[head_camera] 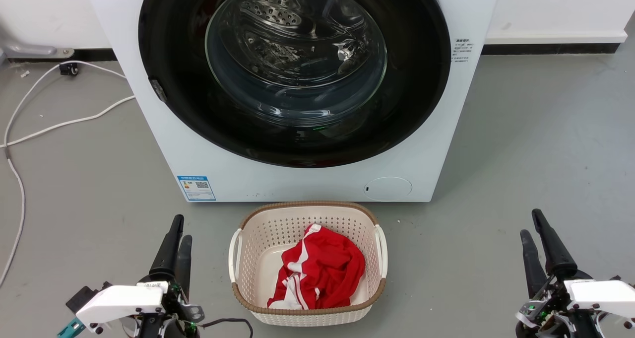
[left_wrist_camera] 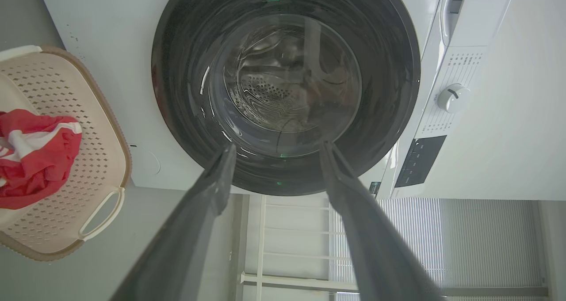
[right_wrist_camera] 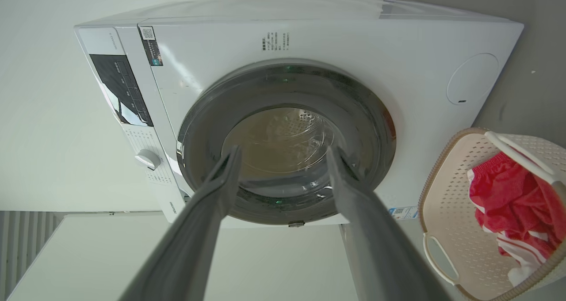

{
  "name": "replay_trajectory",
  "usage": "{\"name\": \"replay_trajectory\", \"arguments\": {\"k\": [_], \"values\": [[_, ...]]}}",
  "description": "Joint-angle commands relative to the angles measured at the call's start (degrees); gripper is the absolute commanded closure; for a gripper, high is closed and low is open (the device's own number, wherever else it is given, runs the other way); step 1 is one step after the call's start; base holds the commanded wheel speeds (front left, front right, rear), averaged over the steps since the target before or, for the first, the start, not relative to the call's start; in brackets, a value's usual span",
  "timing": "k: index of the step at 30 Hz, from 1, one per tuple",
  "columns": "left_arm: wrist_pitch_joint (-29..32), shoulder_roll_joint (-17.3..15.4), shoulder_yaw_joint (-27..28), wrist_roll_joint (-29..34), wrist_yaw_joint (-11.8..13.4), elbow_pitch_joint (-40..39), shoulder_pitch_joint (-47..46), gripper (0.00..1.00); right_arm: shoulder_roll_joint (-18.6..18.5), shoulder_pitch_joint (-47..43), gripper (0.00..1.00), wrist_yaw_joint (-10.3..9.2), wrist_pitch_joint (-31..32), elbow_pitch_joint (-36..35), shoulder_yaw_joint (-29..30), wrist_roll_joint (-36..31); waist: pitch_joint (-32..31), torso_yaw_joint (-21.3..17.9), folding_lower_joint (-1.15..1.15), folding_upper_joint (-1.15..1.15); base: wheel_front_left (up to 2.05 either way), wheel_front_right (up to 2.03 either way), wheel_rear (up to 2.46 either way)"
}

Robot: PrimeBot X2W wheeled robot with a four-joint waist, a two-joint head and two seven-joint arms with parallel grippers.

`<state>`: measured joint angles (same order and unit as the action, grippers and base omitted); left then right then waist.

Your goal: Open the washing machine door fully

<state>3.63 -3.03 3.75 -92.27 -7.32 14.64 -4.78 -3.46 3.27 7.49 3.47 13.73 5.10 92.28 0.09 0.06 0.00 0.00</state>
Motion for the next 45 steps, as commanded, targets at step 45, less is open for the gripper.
{"name": "replay_trajectory", "arguments": {"k": [45], "values": [[-9.9,-0.8,-2.6,52.6,1.0,-8.9,-0.4,0.0,0.2,-3.7,0.0,0.0,-6.6,-12.1,-3.1,-58.7,-0.3,0.4,0.0,0.0,0.0,0.0,0.0]]}}
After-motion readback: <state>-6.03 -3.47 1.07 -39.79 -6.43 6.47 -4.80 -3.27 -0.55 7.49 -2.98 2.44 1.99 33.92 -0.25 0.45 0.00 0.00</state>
